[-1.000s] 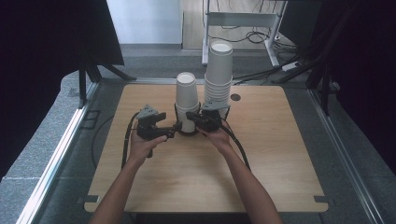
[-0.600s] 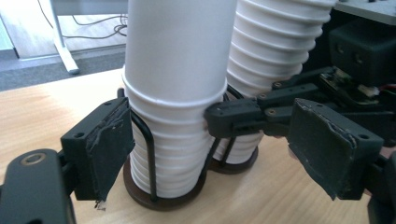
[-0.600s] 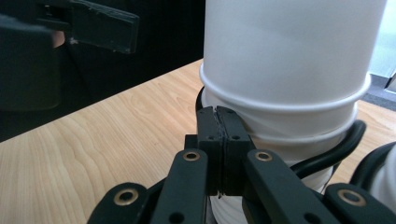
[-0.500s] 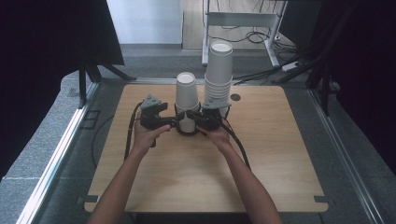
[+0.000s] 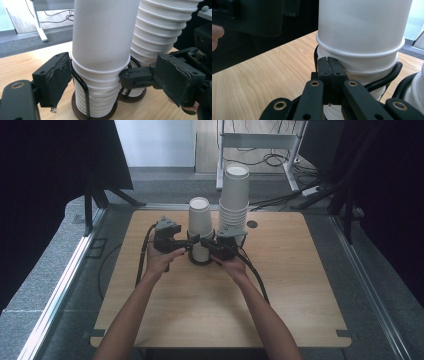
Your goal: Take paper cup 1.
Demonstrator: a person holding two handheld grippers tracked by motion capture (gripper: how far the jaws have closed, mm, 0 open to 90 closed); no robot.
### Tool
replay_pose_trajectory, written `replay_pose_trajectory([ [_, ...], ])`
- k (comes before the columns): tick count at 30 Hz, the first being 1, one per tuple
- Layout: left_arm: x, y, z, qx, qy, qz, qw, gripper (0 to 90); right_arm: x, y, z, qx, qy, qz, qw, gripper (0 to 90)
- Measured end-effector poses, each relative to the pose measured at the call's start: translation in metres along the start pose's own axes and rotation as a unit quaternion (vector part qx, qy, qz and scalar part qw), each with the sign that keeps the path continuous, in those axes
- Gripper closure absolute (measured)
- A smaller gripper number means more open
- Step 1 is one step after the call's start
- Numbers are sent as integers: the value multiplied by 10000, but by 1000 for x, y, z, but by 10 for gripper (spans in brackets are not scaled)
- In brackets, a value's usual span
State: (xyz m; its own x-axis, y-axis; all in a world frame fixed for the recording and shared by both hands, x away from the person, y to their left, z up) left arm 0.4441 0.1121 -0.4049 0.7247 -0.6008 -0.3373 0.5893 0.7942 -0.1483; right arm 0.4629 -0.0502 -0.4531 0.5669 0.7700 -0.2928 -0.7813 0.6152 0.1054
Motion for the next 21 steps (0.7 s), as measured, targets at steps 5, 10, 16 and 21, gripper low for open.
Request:
replay_pose_trajectory([
  [5,6,0,3,-67,-8,-32,10000,141,1,0,-1,-25,37,7,10000,889],
  [10,15,-1,6,-54,63,20,10000,116,2,1,-2,-35,58,11,10000,889],
  [16,22,1,10,39,75,112,9999,99,2,0,-2,-54,55,24,10000,889],
  [21,26,2,12,60,35,69,10000,85,3,0,-3,-47,83,39,9999,890],
])
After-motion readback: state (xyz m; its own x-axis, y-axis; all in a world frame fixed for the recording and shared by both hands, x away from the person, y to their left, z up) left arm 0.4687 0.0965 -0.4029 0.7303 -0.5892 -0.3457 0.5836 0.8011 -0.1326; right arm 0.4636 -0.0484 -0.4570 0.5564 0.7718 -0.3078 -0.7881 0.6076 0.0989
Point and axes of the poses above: each handheld gripper's, and its own axes: x roughly forward along the jaws, z roughly out of its top, y roughly to its left, the point moved 4 cm from there along x, roughly forward along the jaws, and after that the axes turned 4 degrees about -y, right-handed, at the moved point
